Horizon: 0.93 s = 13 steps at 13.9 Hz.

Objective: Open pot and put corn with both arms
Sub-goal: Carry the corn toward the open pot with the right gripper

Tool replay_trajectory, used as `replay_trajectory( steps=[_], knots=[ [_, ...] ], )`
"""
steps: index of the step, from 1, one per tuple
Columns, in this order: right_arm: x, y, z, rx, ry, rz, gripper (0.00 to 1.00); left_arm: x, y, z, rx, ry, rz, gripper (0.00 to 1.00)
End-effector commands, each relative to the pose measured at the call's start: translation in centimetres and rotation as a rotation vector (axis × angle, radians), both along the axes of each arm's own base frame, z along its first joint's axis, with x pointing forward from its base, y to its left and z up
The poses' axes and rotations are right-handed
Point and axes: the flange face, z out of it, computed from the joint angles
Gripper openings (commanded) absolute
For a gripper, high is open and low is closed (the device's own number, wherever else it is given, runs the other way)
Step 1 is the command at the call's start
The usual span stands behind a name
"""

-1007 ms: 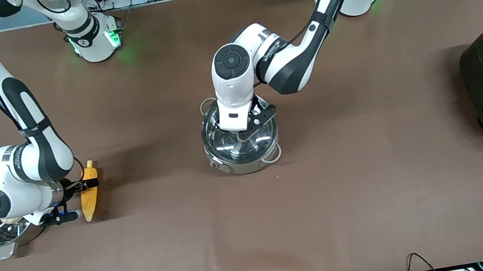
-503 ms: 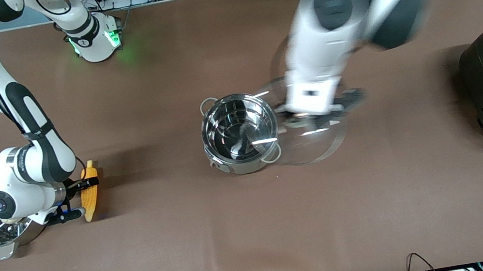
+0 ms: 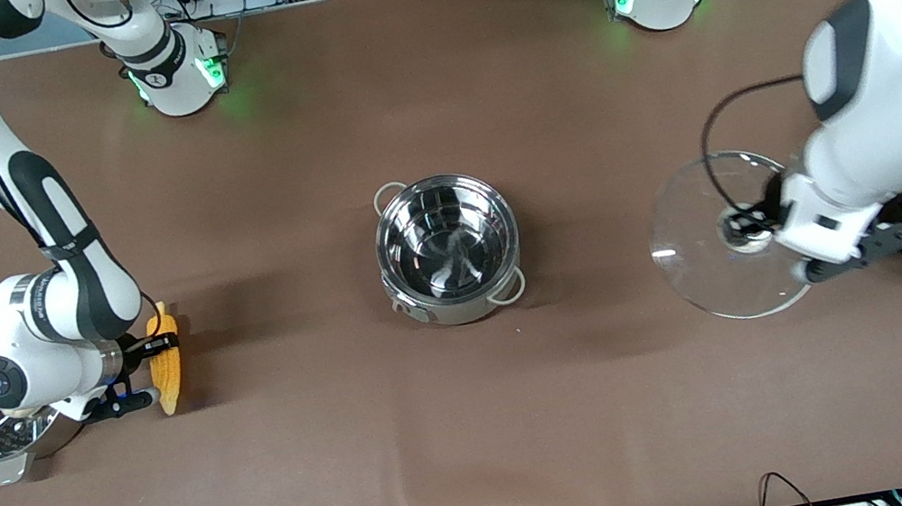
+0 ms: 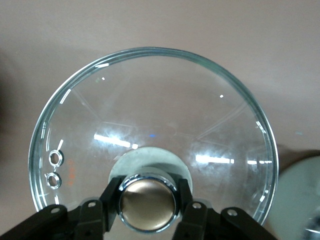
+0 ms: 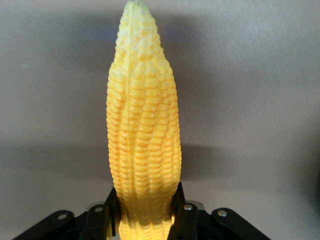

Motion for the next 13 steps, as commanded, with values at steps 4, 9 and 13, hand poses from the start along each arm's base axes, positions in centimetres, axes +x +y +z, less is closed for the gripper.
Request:
replay_trajectory(
  steps=[4,9,13],
  knots=[
    [-0.1,5.9,12.5,0.064,-0.099,0.138,0.00,-4.4,3.4,-8.3,0.023,-0.016,-0.015,0.00],
    [-1.2,18.4,15.1,0.155,-0.118,0.329,0.00,-5.6,4.4,-12.0,0.021,-0.016,-0.001,0.00],
    [-4.5,32.0,17.5,0.134,-0.169,0.558,0.00,-5.9,5.4,-14.7,0.016,-0.005,0.015,0.00]
  ],
)
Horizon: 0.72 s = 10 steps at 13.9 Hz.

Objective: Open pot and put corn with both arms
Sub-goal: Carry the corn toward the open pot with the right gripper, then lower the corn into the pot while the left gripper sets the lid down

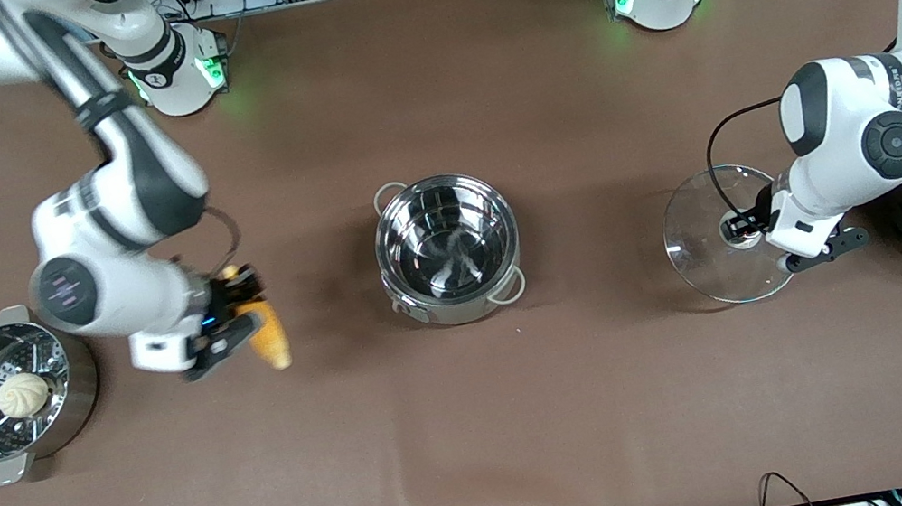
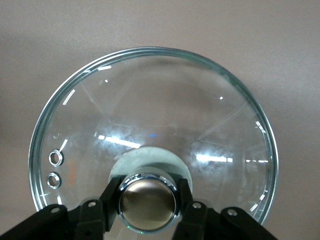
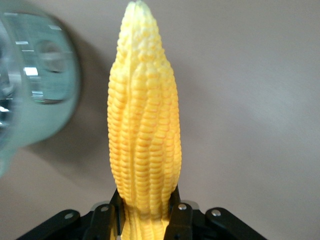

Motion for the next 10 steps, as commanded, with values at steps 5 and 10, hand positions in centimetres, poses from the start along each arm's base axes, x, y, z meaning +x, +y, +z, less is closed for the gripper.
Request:
replay_trajectory(
  steps=[5,10],
  knots=[
    [-7.4,19.6,0.1,-0.207,-0.168,0.150,0.00,-2.9,0.8,-4.5,0.009,-0.069,-0.002,0.00],
    [-8.2,25.2,-1.0,-0.170,-0.189,0.143,0.00,-2.5,0.7,-6.5,0.010,-0.090,-0.018,0.01]
  ],
)
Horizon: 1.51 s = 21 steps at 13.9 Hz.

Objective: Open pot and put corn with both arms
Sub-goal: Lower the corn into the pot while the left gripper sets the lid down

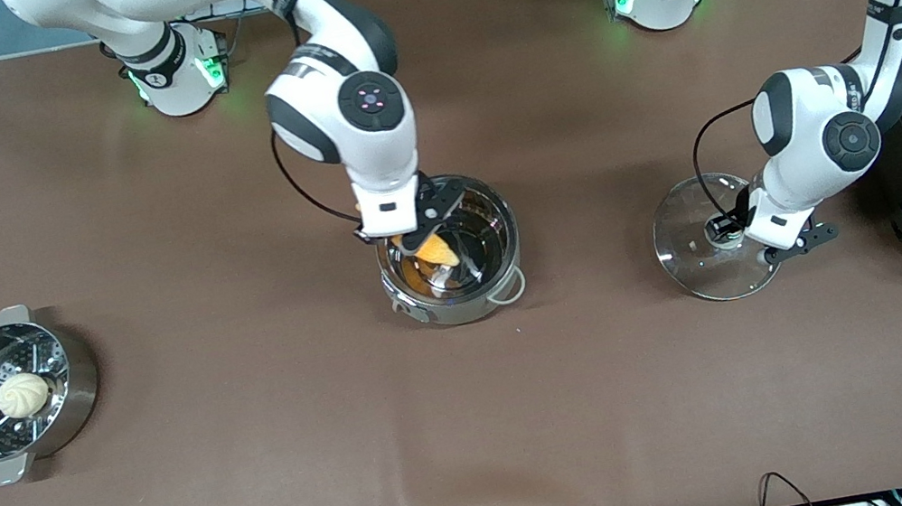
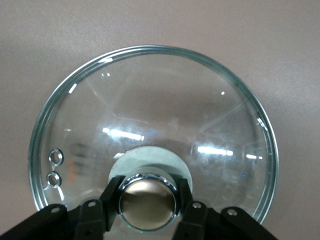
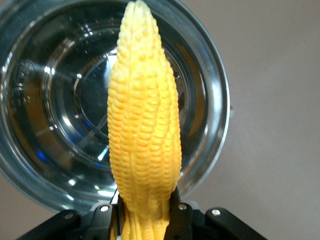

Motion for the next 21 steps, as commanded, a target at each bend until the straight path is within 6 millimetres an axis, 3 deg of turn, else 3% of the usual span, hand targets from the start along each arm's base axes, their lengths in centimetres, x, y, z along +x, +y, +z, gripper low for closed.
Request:
replay_trajectory(
  steps=[1,2,3,5,6,7,10,11,12,13,17,21],
  knots=[
    [2.0,2.1,0.2,0.022,-0.034,-0.005,0.00,0.4,0.0,0.0,0.031,-0.029,-0.041,0.30],
    [2.3,2.7,0.2,0.034,-0.039,-0.003,0.00,0.4,0.0,0.0,0.037,-0.031,-0.048,0.84],
    [2.4,3.2,0.1,0.040,-0.040,0.000,0.00,0.7,0.0,0.4,0.038,-0.039,-0.045,1.00],
    [2.6,3.7,0.2,0.060,-0.053,0.005,0.00,1.9,-0.3,2.3,0.039,-0.067,-0.043,1.00],
    [2.6,4.0,0.1,0.075,-0.064,0.007,0.00,3.0,-0.2,4.1,0.044,-0.073,-0.044,1.00],
    [2.6,4.1,-0.3,0.078,-0.066,0.009,0.00,4.3,0.0,6.7,0.059,-0.067,-0.066,1.00],
    [1.5,4.9,-1.1,0.068,-0.055,0.009,0.02,8.0,-0.5,17.0,0.100,-0.008,-0.124,1.00],
    [1.3,4.8,-1.7,0.058,-0.049,-0.026,0.34,8.3,-1.6,20.8,0.098,0.010,-0.135,1.00],
    [1.0,4.8,-2.3,0.049,-0.045,-0.071,0.83,8.5,-2.2,24.7,0.105,0.005,-0.142,1.00],
    [0.9,4.8,-2.3,0.047,-0.045,-0.088,1.00,8.2,-2.2,27.8,0.108,-0.007,-0.137,1.00],
    [1.9,3.3,-1.0,0.032,-0.041,-0.122,1.00,6.0,-2.1,34.1,0.107,-0.057,-0.127,1.00],
    [5.0,-2.3,3.3,-0.001,-0.028,-0.205,1.00,3.7,-2.3,37.7,0.094,-0.065,-0.140,1.00]
  ],
)
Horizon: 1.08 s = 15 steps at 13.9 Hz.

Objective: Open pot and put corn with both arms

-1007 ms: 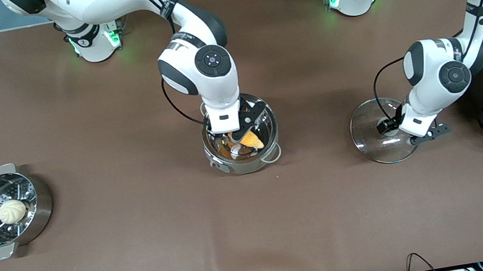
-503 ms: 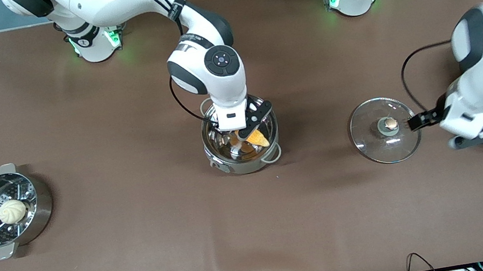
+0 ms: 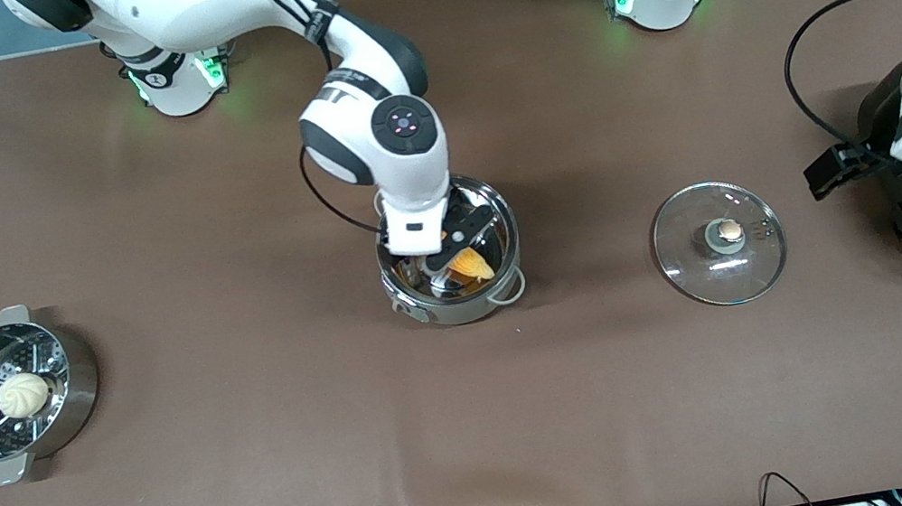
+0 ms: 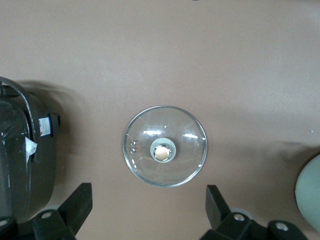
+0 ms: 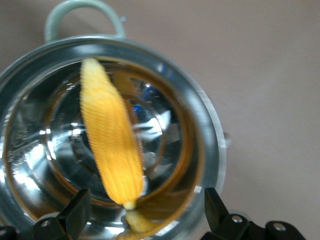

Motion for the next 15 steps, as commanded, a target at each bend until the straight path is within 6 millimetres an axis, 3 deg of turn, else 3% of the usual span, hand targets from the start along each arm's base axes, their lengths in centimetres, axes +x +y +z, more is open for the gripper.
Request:
replay_trajectory(
  steps=[1,4,6,11,12,13,15],
  knots=[
    [2.1,-4.5,4.0,-0.021,-0.014,-0.071,1.00,-2.1,0.6,3.0,-0.029,0.004,-0.003,1.00],
    [4.9,-10.2,6.6,-0.045,-0.008,-0.129,1.00,-2.5,2.5,3.9,-0.068,-0.007,0.033,1.00],
    [6.5,-14.2,7.8,-0.063,0.003,-0.187,1.00,-3.3,2.4,4.6,-0.081,-0.012,0.037,1.00],
    [9.5,-24.4,7.2,-0.111,0.068,-0.291,1.00,-3.5,2.7,4.3,-0.086,-0.003,0.040,1.00],
    [10.2,-27.2,7.4,-0.104,0.077,-0.291,1.00,-3.8,2.4,3.8,-0.082,0.007,0.037,1.00],
    [10.7,-30.0,8.3,-0.094,0.082,-0.277,1.00,-4.4,1.5,3.3,-0.078,0.011,0.023,1.00],
    [10.5,-34.8,11.0,-0.026,0.114,-0.225,1.00,-4.4,1.7,2.9,-0.074,0.008,0.027,1.00]
  ],
)
